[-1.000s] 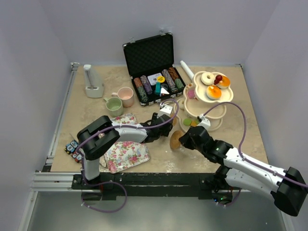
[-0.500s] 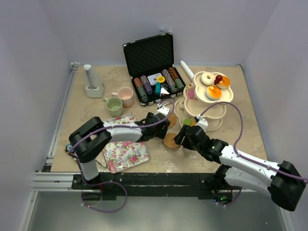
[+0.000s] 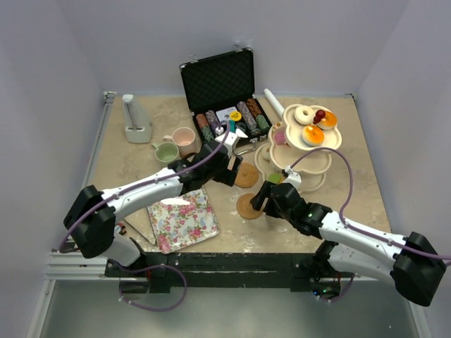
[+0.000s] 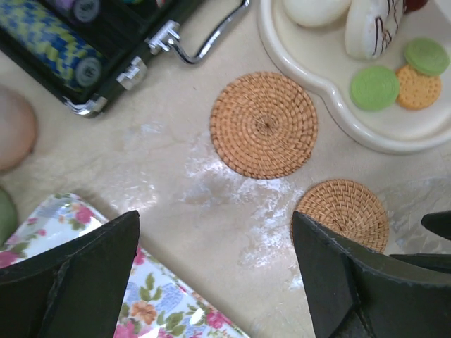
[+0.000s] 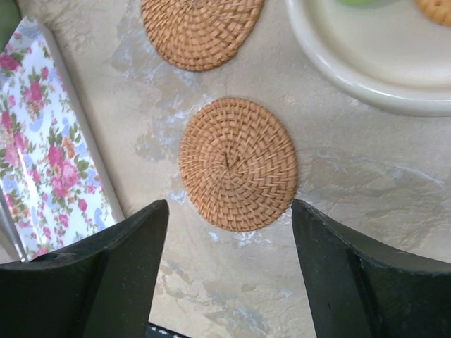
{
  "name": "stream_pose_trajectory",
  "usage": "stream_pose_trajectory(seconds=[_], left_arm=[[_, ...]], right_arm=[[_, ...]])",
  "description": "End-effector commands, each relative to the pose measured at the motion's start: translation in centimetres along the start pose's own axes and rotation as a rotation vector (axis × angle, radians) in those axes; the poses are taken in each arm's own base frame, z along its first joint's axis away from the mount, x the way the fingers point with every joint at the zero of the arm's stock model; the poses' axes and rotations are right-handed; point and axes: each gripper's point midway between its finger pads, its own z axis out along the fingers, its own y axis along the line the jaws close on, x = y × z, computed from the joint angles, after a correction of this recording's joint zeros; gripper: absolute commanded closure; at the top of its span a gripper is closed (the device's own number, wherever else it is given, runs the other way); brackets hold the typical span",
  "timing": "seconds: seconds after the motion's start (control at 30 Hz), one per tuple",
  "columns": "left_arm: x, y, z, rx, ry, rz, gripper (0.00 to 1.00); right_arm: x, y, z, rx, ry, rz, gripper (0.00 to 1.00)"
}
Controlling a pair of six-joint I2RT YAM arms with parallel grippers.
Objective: Serve the afternoon tea
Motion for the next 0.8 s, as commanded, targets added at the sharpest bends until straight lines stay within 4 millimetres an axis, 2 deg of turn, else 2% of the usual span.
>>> stream_pose_trajectory(seconds=[0.0,0.07,0.17,0.27,0.37,0.57,0.67,0.77], left_arm=[[-4.1,2.2,-3.5,0.011,-0.062,0.017,0.05],[-5.5,4.4,-4.5,-0.006,-0.099,-0.012,0.03],[-7.1,9.4,-5.5,-0.090,-0.150,-0.076,0.01],[-7.5,13.5,-5.8,-0.144,-0.171,-0.153,0.01],[-7.6,17.3,-5.6,-0.183,-0.183,-0.261,0.03],[-8.7,22.0,-4.6,-0.281,-0.197,-0.323,0.19],[-8.4,23.8,-3.1,-0.324,-0.165,-0.342,0.32],[-8.0,24.7,-1.0,-0.343,-0.097,-0.328,0.41]], right_arm=[[-0.4,2.2,-0.2,-0.107,-0.012,-0.023,0.23],[-0.3,2.5,-0.3,-0.122,-0.011,-0.031,0.22],[-0.2,2.5,-0.3,-0.124,-0.007,-0.042,0.22],[-0.1,3.1,-0.4,-0.144,-0.002,-0.046,0.23],[-1.0,4.4,-0.8,-0.185,-0.031,-0.043,0.23],[-3.4,6.7,-2.0,-0.251,-0.104,-0.044,0.24],[-3.5,6.9,-2.3,-0.264,-0.114,-0.053,0.24],[-3.5,6.6,-2.3,-0.263,-0.118,-0.058,0.24]])
